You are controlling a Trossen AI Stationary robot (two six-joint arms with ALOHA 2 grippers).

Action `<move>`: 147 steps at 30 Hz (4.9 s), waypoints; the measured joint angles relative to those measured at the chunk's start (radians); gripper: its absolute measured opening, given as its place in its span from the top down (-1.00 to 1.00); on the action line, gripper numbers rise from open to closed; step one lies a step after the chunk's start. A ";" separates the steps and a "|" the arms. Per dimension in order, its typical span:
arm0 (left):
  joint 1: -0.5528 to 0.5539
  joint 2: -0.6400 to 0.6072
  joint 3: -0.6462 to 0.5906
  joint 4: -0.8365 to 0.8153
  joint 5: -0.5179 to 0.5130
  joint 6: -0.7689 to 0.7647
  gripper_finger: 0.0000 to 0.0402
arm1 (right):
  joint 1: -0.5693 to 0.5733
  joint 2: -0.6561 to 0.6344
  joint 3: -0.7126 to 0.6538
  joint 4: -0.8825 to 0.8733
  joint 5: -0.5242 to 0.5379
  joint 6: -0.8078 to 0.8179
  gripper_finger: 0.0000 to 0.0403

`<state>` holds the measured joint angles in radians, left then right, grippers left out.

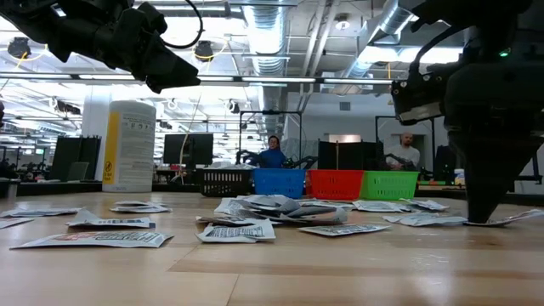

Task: Pick & Place First Aid Supplies
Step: Put the orange ointment pack in the blue bin

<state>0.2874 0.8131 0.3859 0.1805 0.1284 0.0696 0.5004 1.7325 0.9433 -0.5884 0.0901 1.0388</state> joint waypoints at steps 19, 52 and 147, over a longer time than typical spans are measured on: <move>-0.041 0.000 0.000 0.126 0.000 -0.008 0.02 | -0.187 -0.312 0.002 0.190 0.341 -0.155 1.00; -0.066 0.335 0.000 0.699 -0.046 -0.629 0.02 | -0.501 0.014 0.338 0.926 0.489 -0.892 1.00; -0.119 0.453 0.119 0.665 -0.203 -0.360 0.96 | -0.474 0.021 0.359 0.888 0.483 -0.889 0.74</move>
<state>0.1688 1.2663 0.5045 0.8455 -0.0746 -0.2909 0.0261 1.7538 1.3025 0.2994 0.5732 0.1495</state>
